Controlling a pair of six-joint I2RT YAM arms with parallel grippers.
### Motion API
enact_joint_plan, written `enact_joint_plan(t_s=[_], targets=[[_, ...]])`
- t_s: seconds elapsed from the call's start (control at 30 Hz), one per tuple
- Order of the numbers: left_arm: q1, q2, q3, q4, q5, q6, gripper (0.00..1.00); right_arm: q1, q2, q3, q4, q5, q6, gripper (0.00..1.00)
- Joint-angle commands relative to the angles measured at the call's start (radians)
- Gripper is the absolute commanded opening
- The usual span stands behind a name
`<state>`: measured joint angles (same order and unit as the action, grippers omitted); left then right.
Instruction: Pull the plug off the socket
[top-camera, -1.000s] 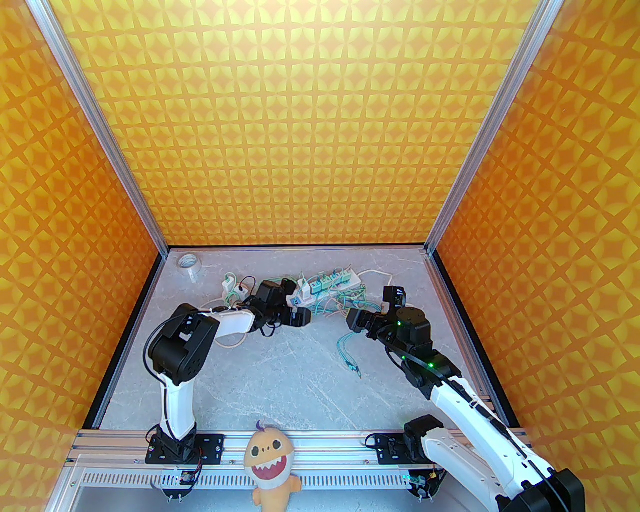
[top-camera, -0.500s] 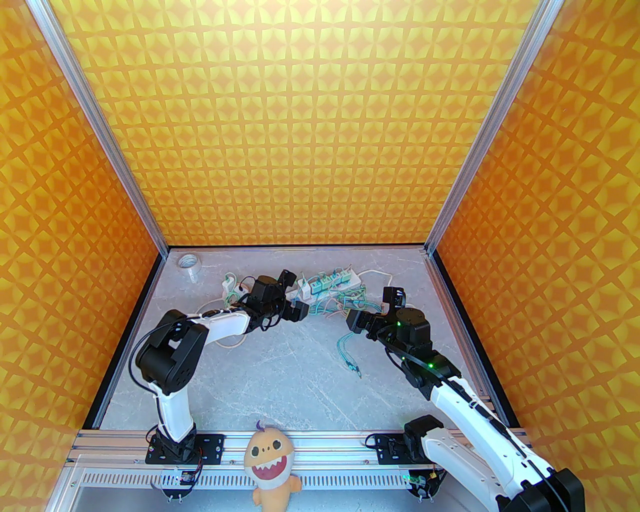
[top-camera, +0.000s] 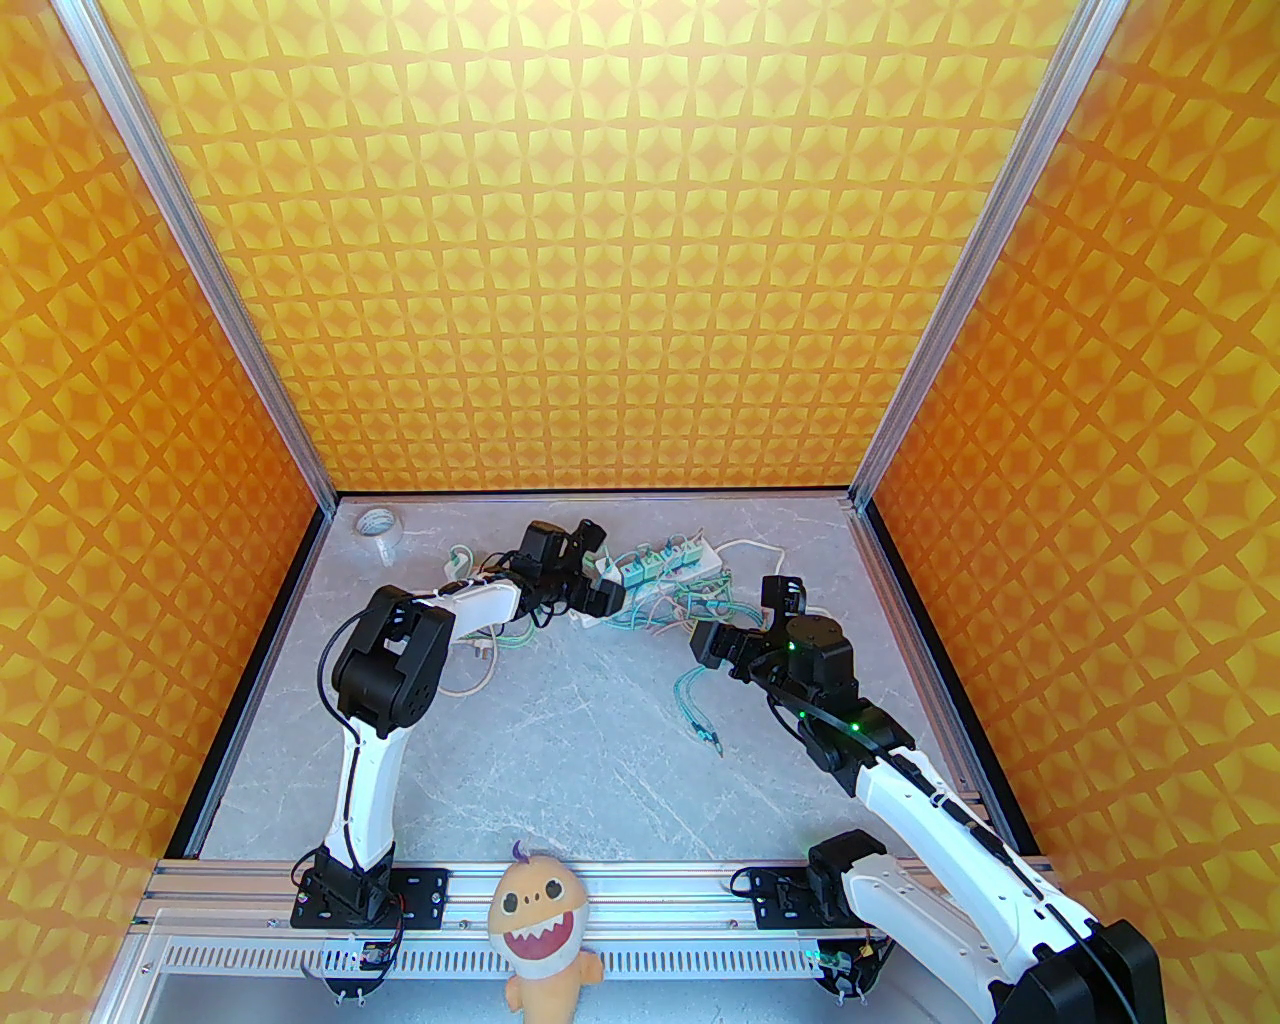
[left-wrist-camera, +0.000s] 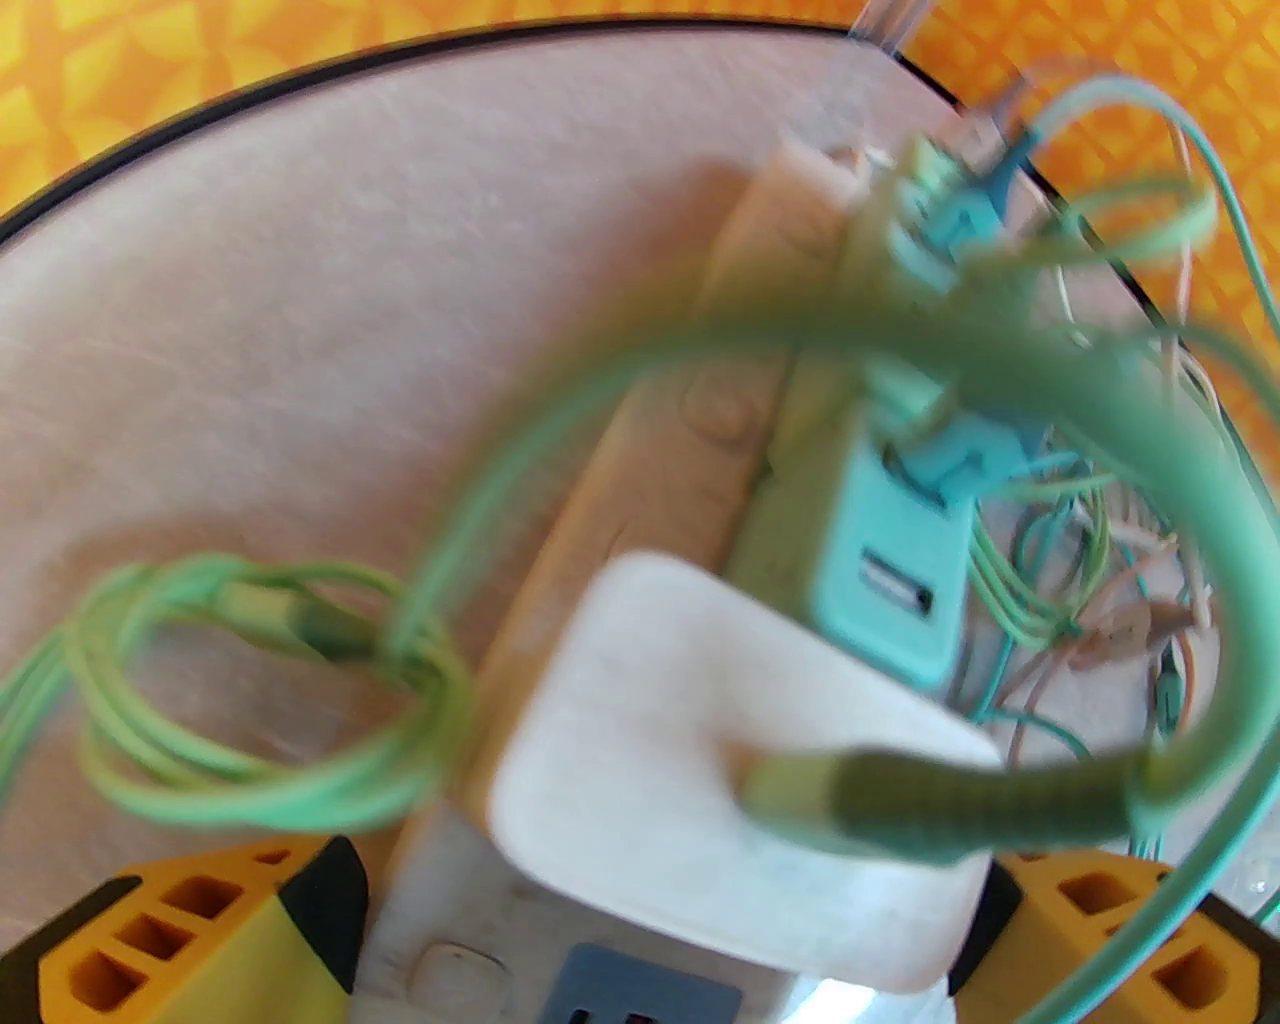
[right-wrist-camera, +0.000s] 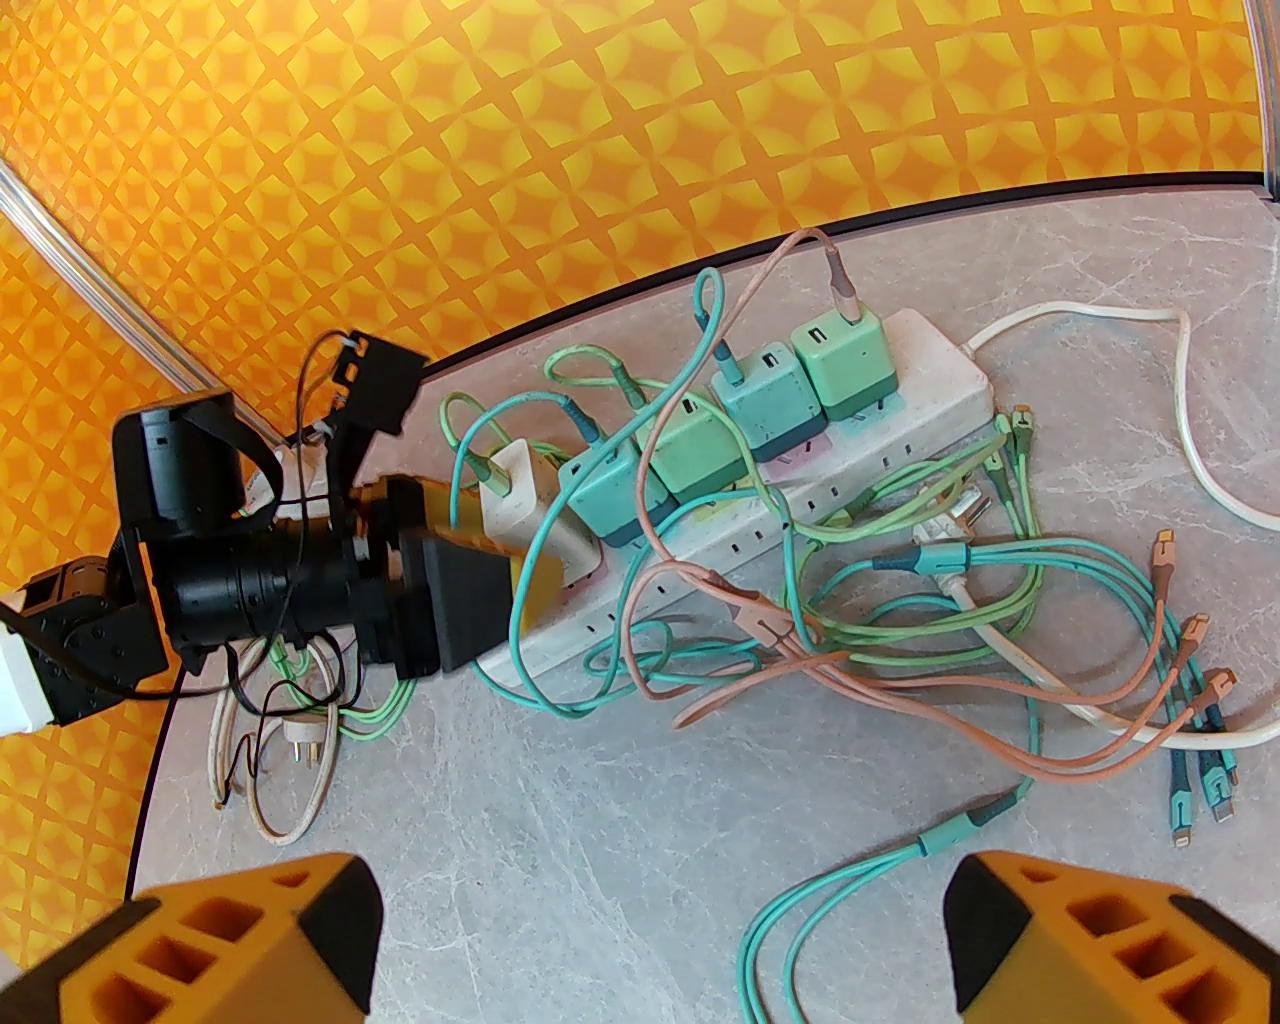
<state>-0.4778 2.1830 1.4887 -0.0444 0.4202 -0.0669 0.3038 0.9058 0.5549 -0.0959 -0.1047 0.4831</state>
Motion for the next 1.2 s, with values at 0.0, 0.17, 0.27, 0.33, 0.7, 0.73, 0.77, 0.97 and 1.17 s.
enact_joint_plan(t_s=[0.0,0.17,0.27,0.33,0.7,0.73,0.77,0.97,1.17], targets=[[-0.047,-0.016,-0.030,-0.108,0.080,-0.040,0.98,0.004,0.014,-0.012,0.028,0.015,0.015,0.98],[-0.103,-0.075,-0.152,-0.012,0.075,-0.164,0.99,0.004,0.027,-0.012,0.027,0.018,0.019,0.98],[-0.147,-0.097,-0.216,0.054,0.047,-0.257,0.99,0.004,0.026,-0.013,0.024,0.028,0.019,0.98],[-0.174,-0.118,-0.274,0.136,0.021,-0.321,0.99,0.004,0.026,-0.016,0.025,0.035,0.019,0.98],[-0.395,-0.176,-0.406,0.314,-0.239,-0.571,0.99,0.004,0.052,-0.046,0.063,0.066,0.013,0.98],[-0.402,-0.183,-0.412,0.316,-0.253,-0.580,0.99,0.004,0.053,-0.047,0.061,0.075,0.011,0.98],[-0.406,-0.193,-0.419,0.311,-0.271,-0.595,0.99,0.004,0.052,-0.048,0.060,0.086,0.008,0.98],[-0.407,-0.358,-0.483,0.228,-0.374,-0.555,0.99,0.004,0.069,-0.013,-0.012,0.116,-0.017,0.98],[-0.373,-0.586,-0.589,0.154,-0.450,-0.496,0.99,0.029,0.094,0.071,-0.170,0.086,-0.048,0.78]])
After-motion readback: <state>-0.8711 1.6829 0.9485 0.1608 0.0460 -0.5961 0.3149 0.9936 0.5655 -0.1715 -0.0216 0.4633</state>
